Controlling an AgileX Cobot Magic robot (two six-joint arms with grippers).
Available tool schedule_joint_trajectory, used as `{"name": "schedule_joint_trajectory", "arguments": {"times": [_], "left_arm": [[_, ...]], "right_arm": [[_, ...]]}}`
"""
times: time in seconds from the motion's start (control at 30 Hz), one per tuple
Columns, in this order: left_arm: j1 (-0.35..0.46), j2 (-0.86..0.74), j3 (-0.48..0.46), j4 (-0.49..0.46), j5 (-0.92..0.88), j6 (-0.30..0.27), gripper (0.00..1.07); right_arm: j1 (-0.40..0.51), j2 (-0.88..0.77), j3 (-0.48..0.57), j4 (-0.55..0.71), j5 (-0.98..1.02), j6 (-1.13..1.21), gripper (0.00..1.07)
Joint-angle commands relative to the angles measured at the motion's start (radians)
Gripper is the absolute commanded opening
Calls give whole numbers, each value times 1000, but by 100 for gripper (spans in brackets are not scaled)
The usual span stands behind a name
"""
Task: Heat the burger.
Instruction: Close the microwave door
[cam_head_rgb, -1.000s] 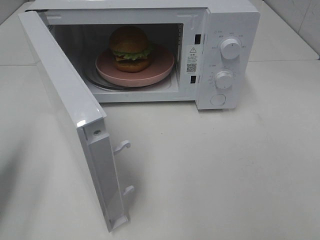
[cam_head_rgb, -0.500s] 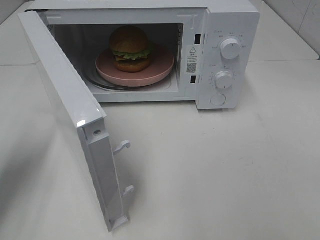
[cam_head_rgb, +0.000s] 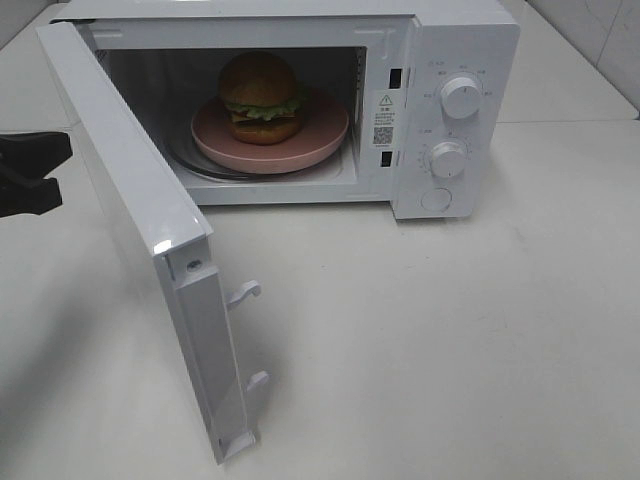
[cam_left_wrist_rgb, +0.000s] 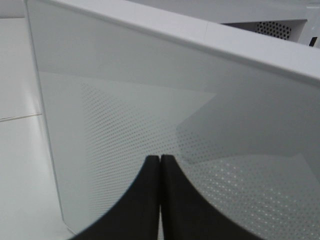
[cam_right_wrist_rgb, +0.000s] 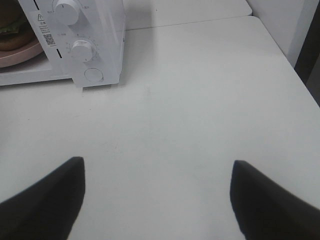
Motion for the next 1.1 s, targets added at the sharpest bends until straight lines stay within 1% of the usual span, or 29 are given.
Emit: {"name": "schedule_joint_trajectory", "arguments": {"times": [0.03,0.07,0.1,0.13,0.23,0.27,0.37,0.4,0.47,0.53,0.63,0.7,0.8,0.87,0.9,0.97,1.0,1.07,1.1], "left_arm": [[-19,-1,-10,-23,4,4,0],[-40,-1,-10,-39,2,27,0],[-40,-1,-10,-39,2,27,0],[-65,-1,-10,-62,8,45,0],[-92,6,-13,-95,9,54,0],[-108,26,-27,-96,9,50,0],[-116,35,-35,-96,9,50,0],[-140,51,-50,-98,9,43,0],[-151,58,-59,-101,9,40,0],[-197,77,-91,-112,19,40,0],[-209,85,-103,-118,31,39,0],[-257,122,-152,-137,69,39,0],[-269,131,-164,-140,70,39,0],[-312,165,-214,-166,89,40,0],[-312,165,-214,-166,89,40,0],[-349,194,-263,-176,128,43,0],[-349,194,-263,-176,128,43,0],[-377,221,-316,-184,157,44,0],[-377,221,-316,-184,157,44,0]], "right_arm": [[-6,-29,3,6,1,1,75],[-6,-29,3,6,1,1,75],[-6,-29,3,6,1,1,75],[-6,-29,3,6,1,1,75],[-6,-29,3,6,1,1,75],[-6,-29,3,6,1,1,75],[-6,-29,3,6,1,1,75],[-6,-29,3,6,1,1,75],[-6,-29,3,6,1,1,75],[-6,-29,3,6,1,1,75],[-6,-29,3,6,1,1,75],[-6,-29,3,6,1,1,75],[-6,-29,3,6,1,1,75],[-6,-29,3,6,1,1,75],[-6,-29,3,6,1,1,75],[-6,-29,3,6,1,1,75],[-6,-29,3,6,1,1,75],[-6,-29,3,6,1,1,75],[-6,-29,3,6,1,1,75]]}}
